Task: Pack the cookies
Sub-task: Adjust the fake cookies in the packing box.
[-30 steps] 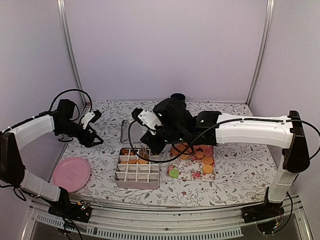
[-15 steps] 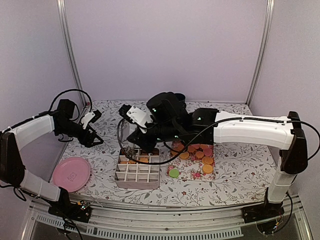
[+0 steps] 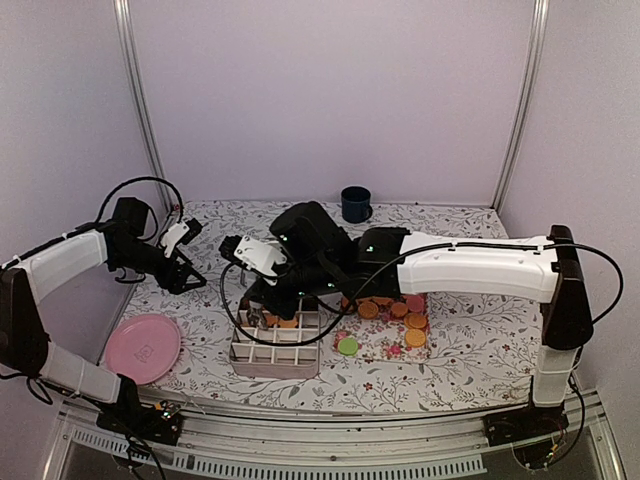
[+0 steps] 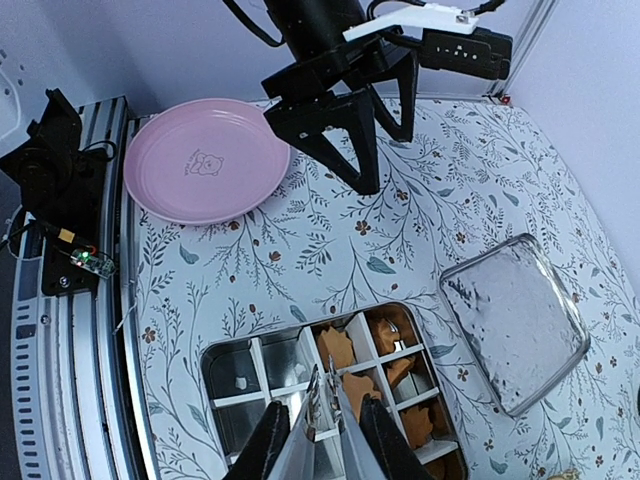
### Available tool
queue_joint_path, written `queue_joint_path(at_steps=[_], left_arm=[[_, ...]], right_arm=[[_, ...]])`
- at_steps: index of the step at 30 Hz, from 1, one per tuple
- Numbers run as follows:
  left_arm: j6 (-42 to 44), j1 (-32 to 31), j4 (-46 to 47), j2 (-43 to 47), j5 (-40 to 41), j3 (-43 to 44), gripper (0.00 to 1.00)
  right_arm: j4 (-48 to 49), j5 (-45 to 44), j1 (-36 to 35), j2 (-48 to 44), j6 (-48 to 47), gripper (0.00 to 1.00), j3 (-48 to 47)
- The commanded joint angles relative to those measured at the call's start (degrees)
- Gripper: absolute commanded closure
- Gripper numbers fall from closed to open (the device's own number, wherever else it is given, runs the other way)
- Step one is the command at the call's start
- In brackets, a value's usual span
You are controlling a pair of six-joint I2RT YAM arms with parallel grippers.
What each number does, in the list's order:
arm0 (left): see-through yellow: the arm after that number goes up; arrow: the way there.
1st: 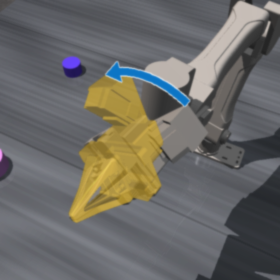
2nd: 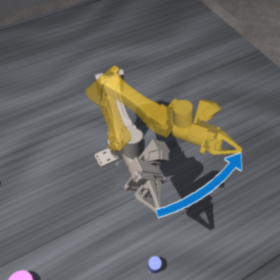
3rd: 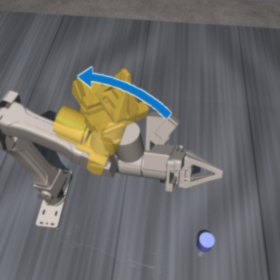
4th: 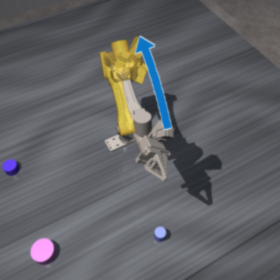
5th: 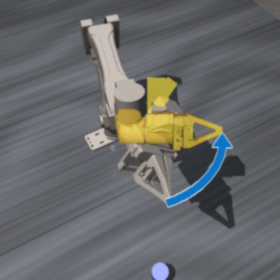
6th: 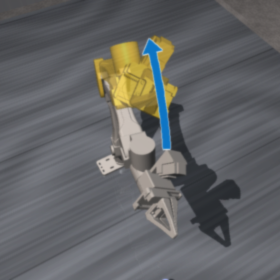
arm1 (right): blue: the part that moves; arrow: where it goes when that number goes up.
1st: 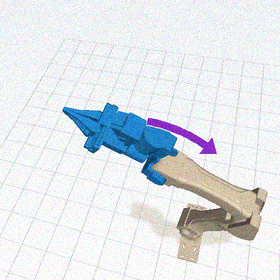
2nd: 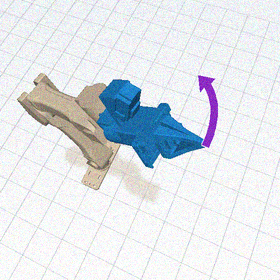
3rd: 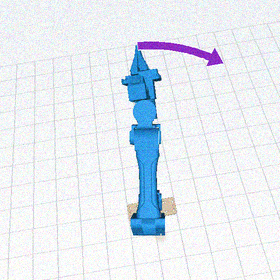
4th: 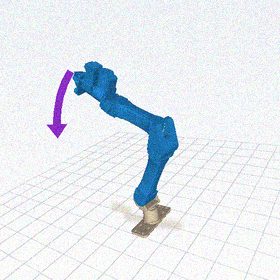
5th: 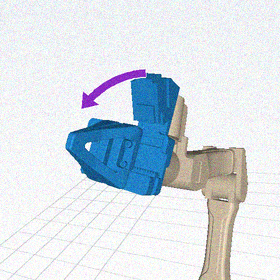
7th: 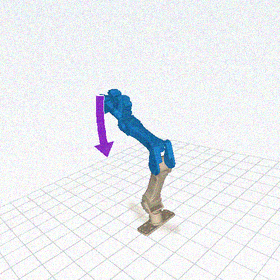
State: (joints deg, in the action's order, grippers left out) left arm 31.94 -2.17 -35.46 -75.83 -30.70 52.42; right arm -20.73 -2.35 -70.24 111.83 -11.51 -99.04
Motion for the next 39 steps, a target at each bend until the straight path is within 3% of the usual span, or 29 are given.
queue_joint_path(at_steps=[1, 17, 39], left_arm=[[0.6, 0.5, 0.0, 1.0, -0.3, -0.5, 0.2], [0.1, 0.6, 0.0, 0.9, -0.7, -0.5, 0.2], [0.2, 0.5, 0.1, 0.9, -2.2, -1.8, 0.2]], right_arm=[[-0.4, -3.0, 0.2, 0.7, -1.7, 0.77, -1.8], [0.7, -6.6, 1.5, -0.2, 0.2, 0.77, -2.3], [0.7, -1.4, 3.5, -2.4, 0.5, 0.66, -1.4]])
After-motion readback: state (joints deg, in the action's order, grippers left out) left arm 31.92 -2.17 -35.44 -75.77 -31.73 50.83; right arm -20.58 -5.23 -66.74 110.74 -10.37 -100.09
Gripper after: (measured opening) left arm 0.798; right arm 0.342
